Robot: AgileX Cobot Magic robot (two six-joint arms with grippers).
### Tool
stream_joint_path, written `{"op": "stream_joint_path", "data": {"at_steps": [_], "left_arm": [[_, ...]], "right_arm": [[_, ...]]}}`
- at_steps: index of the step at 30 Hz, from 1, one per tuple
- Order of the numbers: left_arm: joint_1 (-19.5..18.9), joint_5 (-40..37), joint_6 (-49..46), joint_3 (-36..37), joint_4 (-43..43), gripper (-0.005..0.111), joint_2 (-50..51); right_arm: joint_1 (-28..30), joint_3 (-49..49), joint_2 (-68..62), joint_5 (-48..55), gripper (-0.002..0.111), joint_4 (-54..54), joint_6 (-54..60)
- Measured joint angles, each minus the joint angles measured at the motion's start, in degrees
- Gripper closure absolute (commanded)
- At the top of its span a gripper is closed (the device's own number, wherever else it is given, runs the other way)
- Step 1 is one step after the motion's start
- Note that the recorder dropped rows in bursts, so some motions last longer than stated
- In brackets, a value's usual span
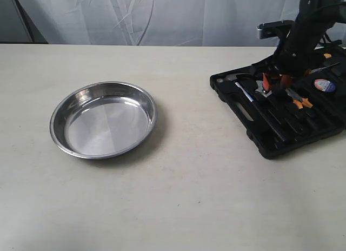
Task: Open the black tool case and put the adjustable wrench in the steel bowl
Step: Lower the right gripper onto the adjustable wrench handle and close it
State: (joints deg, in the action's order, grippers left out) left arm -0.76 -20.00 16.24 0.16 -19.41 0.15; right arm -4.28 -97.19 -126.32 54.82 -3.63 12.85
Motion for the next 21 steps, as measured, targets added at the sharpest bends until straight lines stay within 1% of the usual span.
{"op": "stream_joint_path", "data": {"at_steps": [9,11,12,14,15,21], "left_arm": [[0.00,0.00,0.00,0.00,0.00,0.107,0.00],[0.00,0.00,0.00,0.00,0.00,0.107,0.00],[0.00,0.00,0.00,0.00,0.00,0.107,0.00],[0.00,0.00,0.00,0.00,0.00,0.107,0.00],[0.00,0.00,0.00,0.00,0.00,0.107,0.00],[0.00,0.00,0.00,0.00,0.00,0.107,0.00]], "right_arm": [[0.00,-0.34,-4.17,1.45,0.062,0.00,0.11],[0.00,-0.61,-4.52,1.72,0.073,0.00,0.11],[0.00,-0.70,-4.68,1.96,0.086,-0.29,0.11],[0.00,-0.98,-4.85,2.39,0.106,-0.47,0.32],[0.00,-1.05,-4.85,2.63,0.108,-0.05,0.43],[0.00,-1.20,-4.85,2.87,0.108,0.06,1.04]]}}
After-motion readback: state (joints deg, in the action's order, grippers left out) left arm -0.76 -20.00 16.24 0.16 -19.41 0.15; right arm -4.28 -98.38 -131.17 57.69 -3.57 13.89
